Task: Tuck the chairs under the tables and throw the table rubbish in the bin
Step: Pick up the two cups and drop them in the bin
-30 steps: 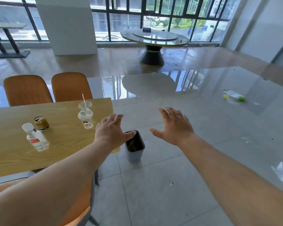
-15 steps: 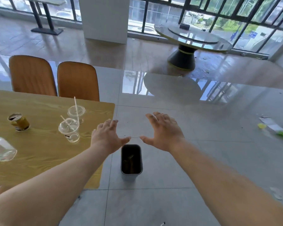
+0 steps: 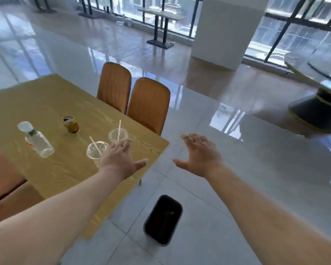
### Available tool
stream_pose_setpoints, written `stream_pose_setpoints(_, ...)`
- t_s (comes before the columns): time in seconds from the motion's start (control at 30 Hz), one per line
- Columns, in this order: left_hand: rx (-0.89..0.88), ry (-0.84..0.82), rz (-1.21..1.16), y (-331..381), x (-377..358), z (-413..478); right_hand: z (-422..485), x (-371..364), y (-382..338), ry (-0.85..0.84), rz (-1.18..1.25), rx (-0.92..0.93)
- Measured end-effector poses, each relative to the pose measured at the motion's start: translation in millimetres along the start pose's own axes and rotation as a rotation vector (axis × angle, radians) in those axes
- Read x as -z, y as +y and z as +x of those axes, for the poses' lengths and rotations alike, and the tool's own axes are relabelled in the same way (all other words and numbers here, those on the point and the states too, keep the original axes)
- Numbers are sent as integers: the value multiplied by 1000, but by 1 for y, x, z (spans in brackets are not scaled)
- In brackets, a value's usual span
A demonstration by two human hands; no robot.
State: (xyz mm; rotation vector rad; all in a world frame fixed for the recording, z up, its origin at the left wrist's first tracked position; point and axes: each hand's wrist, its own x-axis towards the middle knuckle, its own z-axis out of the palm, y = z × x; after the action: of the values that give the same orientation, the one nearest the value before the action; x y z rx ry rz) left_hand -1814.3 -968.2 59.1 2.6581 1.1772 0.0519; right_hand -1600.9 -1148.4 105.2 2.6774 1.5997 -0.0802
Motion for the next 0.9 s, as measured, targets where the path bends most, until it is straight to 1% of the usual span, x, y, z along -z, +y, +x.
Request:
stream_pose_setpoints(0.17, 304, 36, 3, -8, -3, -28, 61, -7, -4, -45, 31, 258)
stream_pose_setpoints(0.23, 412, 54, -31, -19, -4, -38, 84, -12, -17, -45, 70, 343)
stream_pose_setpoints(0.33, 556, 59, -44, -42, -10, -42, 119, -23, -46, -90, 88, 453)
stream_pose_setpoints(0.43, 681, 75, -86, -65, -22, -31, 152, -43, -75, -126, 86, 527)
stream_pose_setpoints(0.5, 734, 85, -133, -78, -34, -15, 172, -60, -88, -154, 113, 530)
stream_pose_setpoints(0.6, 791, 80, -199, -91, -53, 18, 204, -87, -92, -213, 165, 481)
stream_pose_setpoints(0.8, 846, 106, -307, -107, -90, 85, 277, -140, -89, -307, 233, 391)
stream_pose_setpoints(0.9, 902, 105, -350, -108, -103, 108, 310, -164, -100, -347, 298, 403)
